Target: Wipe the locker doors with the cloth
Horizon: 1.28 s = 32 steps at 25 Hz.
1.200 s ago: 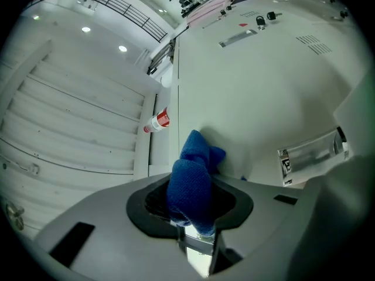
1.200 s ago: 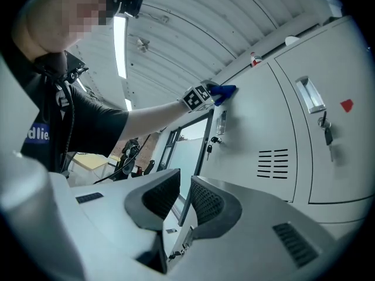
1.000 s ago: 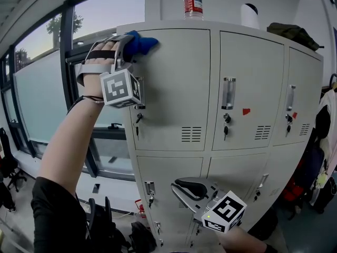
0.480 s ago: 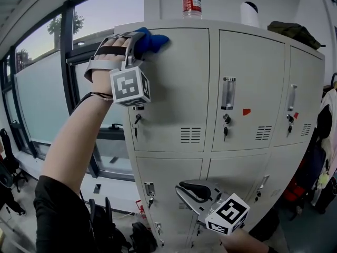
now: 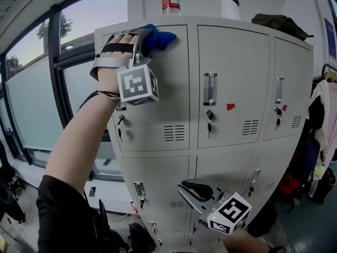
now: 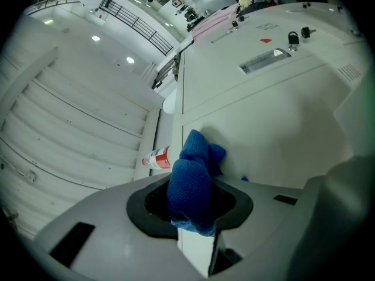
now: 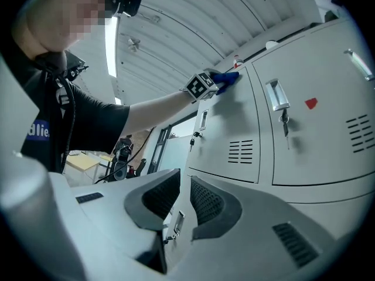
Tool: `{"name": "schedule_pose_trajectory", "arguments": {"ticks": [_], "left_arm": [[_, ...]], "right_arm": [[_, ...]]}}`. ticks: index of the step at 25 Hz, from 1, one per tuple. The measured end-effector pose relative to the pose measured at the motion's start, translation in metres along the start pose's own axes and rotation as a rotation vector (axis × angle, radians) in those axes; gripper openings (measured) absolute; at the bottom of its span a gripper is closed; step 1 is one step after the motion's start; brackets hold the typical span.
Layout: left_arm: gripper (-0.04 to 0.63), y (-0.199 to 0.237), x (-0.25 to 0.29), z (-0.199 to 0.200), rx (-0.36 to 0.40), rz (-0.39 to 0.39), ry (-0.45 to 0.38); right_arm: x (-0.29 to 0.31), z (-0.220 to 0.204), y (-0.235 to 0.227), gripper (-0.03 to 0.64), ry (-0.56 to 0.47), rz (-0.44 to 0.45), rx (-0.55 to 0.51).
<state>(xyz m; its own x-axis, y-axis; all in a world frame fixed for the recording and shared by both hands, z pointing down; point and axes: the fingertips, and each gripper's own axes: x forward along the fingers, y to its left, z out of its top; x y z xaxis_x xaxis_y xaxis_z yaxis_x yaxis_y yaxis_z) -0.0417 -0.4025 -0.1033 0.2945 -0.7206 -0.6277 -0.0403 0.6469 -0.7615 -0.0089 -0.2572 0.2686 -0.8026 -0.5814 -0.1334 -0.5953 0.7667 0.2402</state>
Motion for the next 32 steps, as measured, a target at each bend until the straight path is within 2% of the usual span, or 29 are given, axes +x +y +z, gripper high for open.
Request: {"name": "schedule_pose_trajectory", "arguments": {"ticks": [10,20,25,32], "left_arm": [[0.120,0.000,0.015,0.061,-0.023,0.003,-0.066],[0.120,0.004,0.011,0.092,-0.048,-0.012,-0.121],[0.120,0.011,-0.011,0.059,-0.028,0.003,-0.089],[0.120,0.008,-0.052,-0.051,-0.020,-0.026,0.076]], "right_arm": [[-0.028,-0.003,-0.014,0.052,0.014,-0.058,0.010],[-0.038,-0.002,-0.017,0.052,0.011,-0.076,0.013],[-0.023,-0.003,-0.003,0.052,0.018,-0.022,0.014],[0.014,-0.003,0.033,0.052,0.028,0.105,0.013]]}}
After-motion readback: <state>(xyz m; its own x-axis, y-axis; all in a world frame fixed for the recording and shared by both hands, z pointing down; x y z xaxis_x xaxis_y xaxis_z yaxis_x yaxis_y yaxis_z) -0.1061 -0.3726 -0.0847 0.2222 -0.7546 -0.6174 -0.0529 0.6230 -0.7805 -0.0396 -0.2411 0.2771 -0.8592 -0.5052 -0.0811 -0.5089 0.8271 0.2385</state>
